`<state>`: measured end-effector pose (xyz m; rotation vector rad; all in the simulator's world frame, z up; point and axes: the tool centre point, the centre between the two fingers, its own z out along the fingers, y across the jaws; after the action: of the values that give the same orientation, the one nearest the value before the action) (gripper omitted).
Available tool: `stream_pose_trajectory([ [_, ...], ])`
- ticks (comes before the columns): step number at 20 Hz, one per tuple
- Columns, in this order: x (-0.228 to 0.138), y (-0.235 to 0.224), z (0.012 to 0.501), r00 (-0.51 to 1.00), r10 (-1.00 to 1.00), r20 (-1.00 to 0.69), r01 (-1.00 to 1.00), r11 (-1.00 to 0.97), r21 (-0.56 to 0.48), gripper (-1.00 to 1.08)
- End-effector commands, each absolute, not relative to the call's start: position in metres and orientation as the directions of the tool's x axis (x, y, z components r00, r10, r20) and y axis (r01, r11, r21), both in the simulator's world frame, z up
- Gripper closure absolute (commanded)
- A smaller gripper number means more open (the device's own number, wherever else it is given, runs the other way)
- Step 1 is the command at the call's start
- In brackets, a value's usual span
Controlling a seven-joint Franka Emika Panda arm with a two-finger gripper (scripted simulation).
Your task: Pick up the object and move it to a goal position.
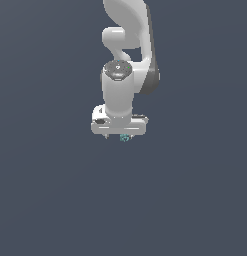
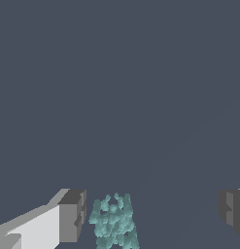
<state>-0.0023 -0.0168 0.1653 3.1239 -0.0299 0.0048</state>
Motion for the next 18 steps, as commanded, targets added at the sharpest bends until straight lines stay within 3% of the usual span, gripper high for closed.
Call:
stream_pose_trajectory([
  [1, -0.008, -0.015, 0.160, 1.000, -0.008, 0.002, -0.008, -1.000, 0.016, -0.92],
  [18, -0.091, 0.007, 0.101, 0.992, 0.130, 0.000, 0.130, -0.992, 0.003, -0.92],
])
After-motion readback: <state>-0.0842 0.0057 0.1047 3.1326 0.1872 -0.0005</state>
